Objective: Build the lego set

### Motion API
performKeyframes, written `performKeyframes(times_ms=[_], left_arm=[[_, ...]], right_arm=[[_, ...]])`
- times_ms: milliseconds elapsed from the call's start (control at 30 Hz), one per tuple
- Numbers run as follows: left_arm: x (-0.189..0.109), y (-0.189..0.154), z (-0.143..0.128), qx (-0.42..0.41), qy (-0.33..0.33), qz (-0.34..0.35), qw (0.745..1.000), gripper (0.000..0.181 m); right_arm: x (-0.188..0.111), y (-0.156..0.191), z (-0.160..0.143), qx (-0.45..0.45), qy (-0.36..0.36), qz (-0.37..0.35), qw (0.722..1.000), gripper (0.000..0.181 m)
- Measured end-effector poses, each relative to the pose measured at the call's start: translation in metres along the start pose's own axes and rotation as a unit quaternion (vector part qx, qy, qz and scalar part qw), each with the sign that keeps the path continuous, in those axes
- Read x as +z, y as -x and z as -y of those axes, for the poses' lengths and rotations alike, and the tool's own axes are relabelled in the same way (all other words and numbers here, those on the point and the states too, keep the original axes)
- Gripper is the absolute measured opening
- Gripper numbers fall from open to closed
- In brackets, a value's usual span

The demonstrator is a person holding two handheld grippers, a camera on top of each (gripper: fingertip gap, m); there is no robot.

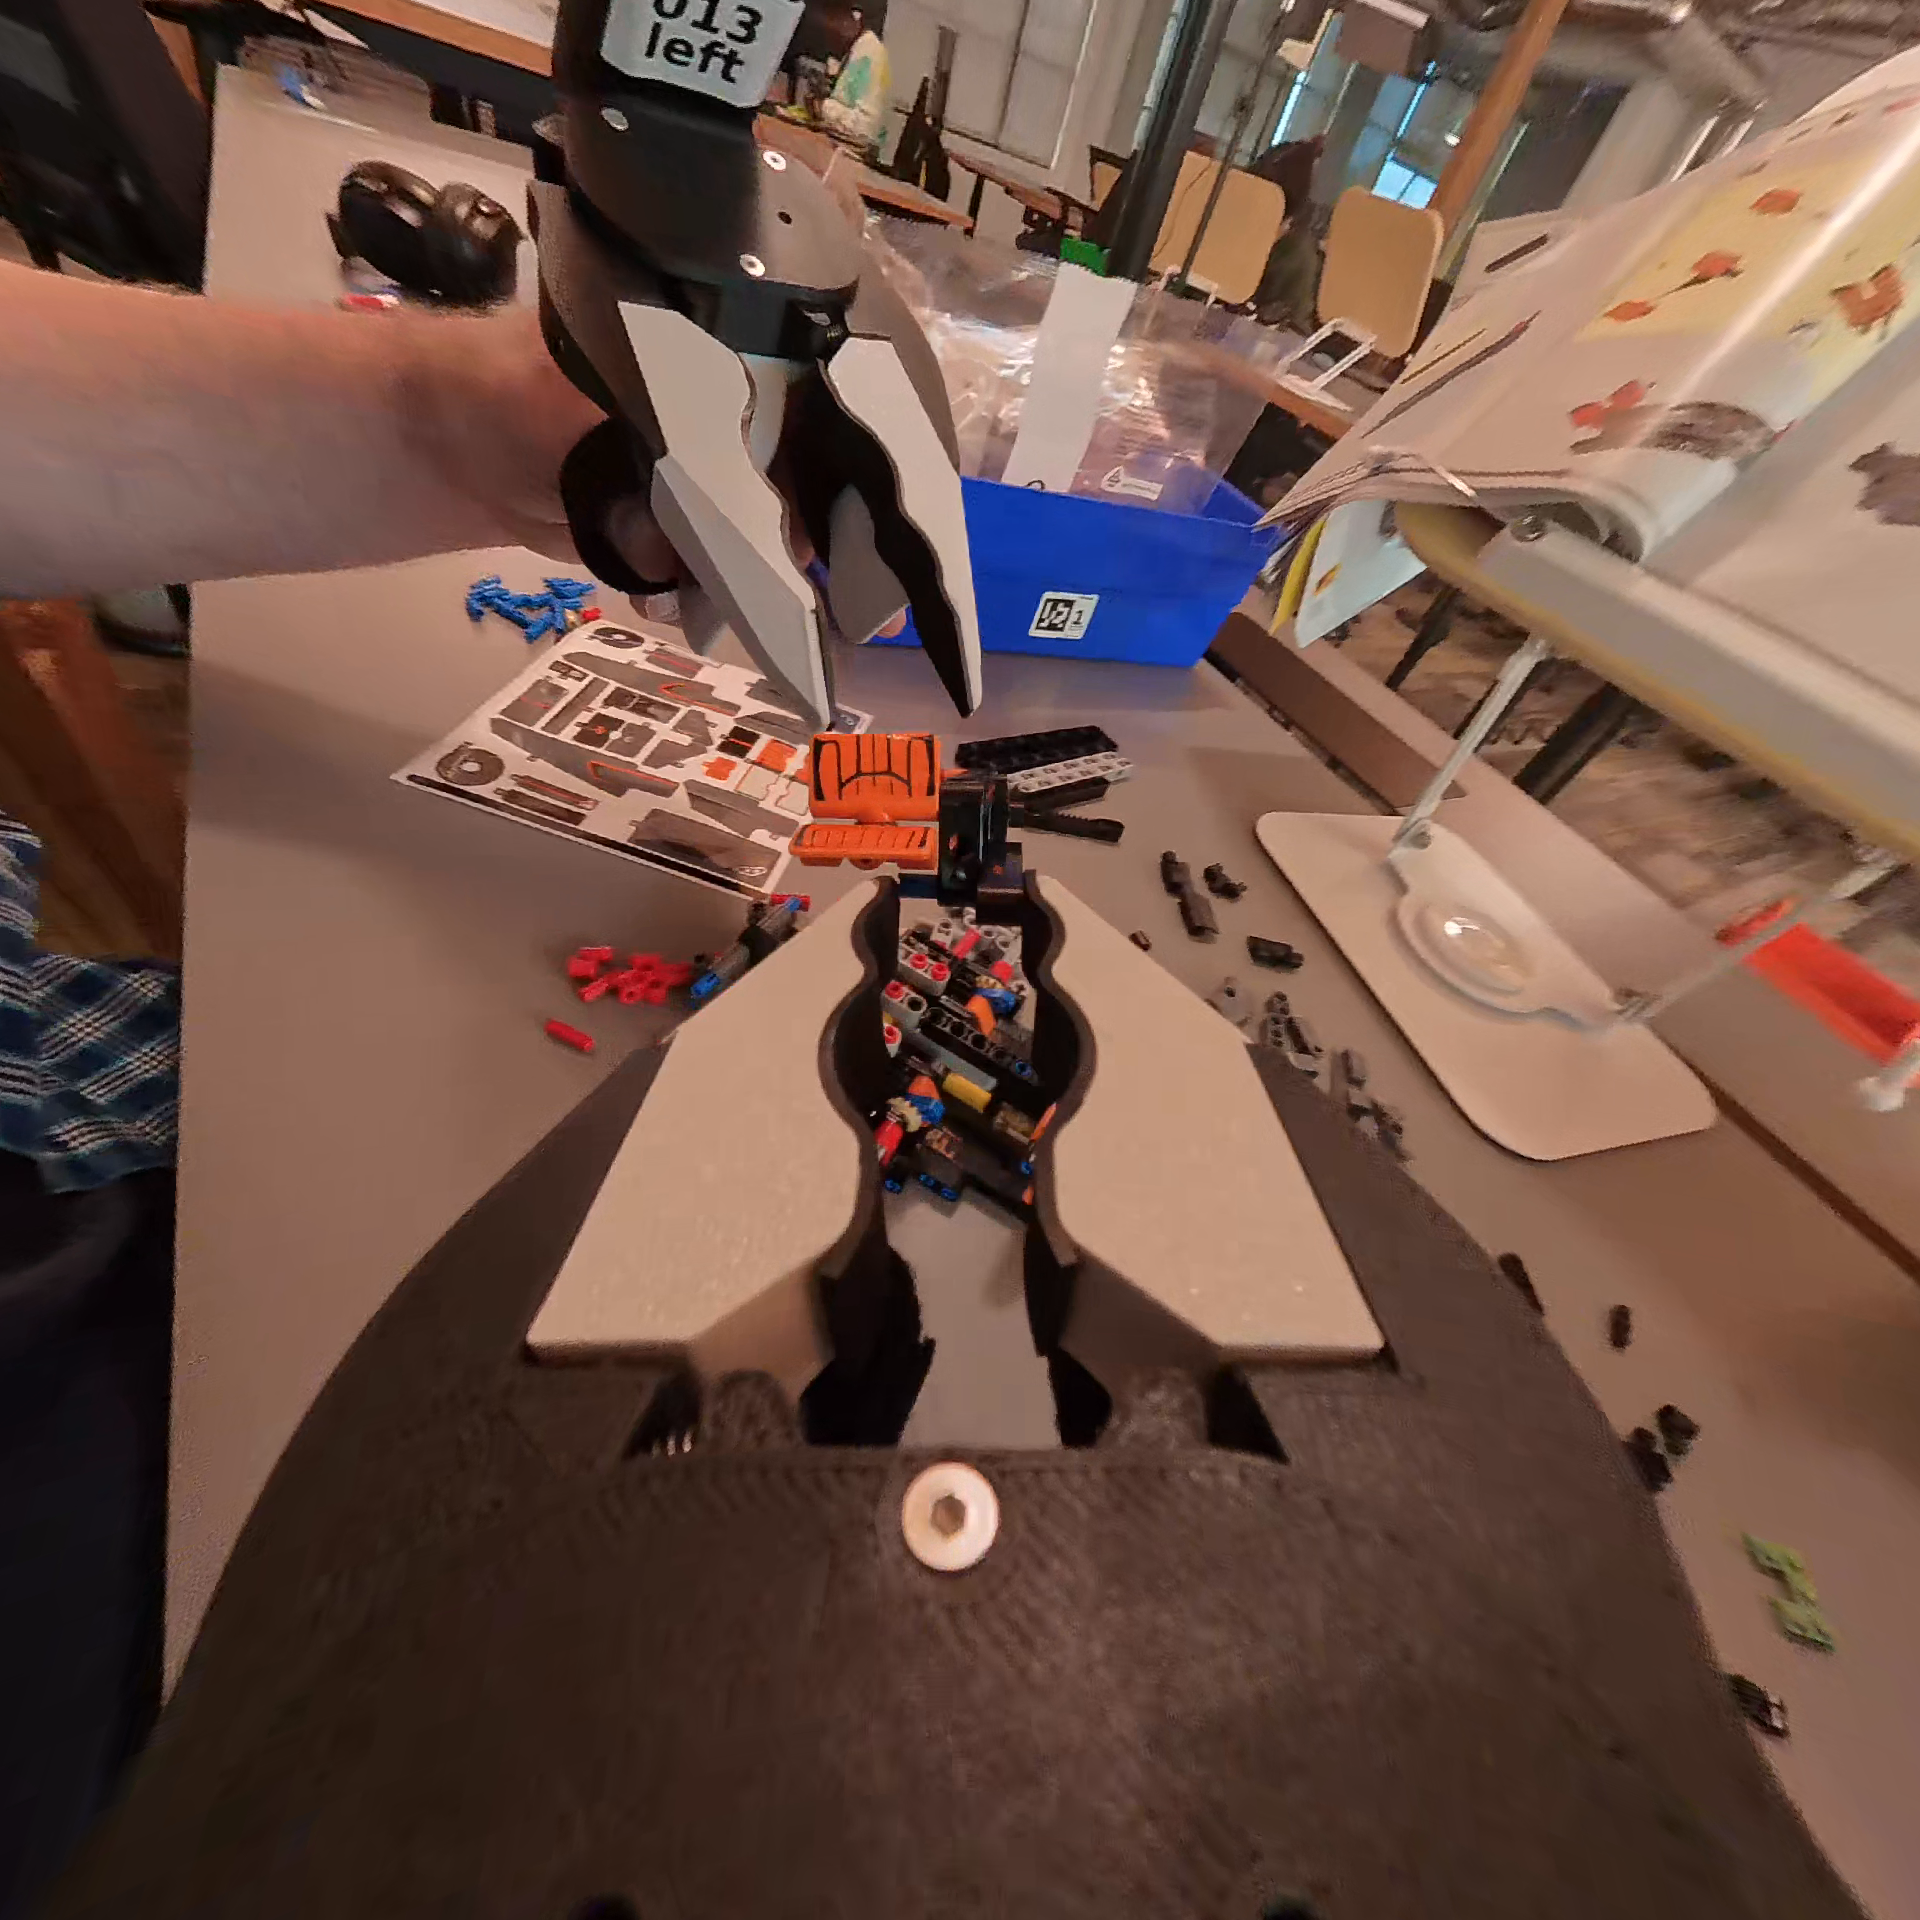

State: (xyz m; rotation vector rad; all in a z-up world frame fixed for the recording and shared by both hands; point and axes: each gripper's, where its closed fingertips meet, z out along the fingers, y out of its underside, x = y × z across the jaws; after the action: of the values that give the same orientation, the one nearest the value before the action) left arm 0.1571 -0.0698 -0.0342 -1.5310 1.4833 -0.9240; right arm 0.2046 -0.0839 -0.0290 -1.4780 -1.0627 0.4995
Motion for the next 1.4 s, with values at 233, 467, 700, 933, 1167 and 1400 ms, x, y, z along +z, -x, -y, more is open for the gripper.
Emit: performKeyframes(times_ms=[233,467,700,933,1167,1400], left_arm=[[0.001,-0.006,0.008,-0.013,0.005,0.001,1.0,0.037],[0.025,-0.022,0.023,-0.084,-0.007,-0.02,0.996,0.036],[0.043,-0.029,0.026,-0.135,-0.029,-0.053,0.989,0.014],[0.043,-0.028,0.027,-0.143,-0.045,-0.063,0.987,0.009],[0.043,-0.027,0.019,-0.121,-0.025,-0.054,0.991,0.008],[0.034,-0.026,0.011,-0.079,0.015,-0.043,0.996,0.008]], right_arm=[[-0.004,-0.012,0.0,-0.025,0.002,-0.046,0.999,0.021],[-0.004,-0.014,-0.002,-0.076,0.02,-0.078,0.994,0.021],[-0.005,-0.014,-0.001,-0.11,0.026,-0.094,0.989,0.021],[-0.008,-0.014,0.001,-0.144,0.025,-0.107,0.984,0.021],[-0.005,-0.008,-0.002,-0.125,0.021,-0.074,0.989,0.027],[-0.003,-0.002,-0.002,-0.088,0.004,-0.036,0.995,0.034]])
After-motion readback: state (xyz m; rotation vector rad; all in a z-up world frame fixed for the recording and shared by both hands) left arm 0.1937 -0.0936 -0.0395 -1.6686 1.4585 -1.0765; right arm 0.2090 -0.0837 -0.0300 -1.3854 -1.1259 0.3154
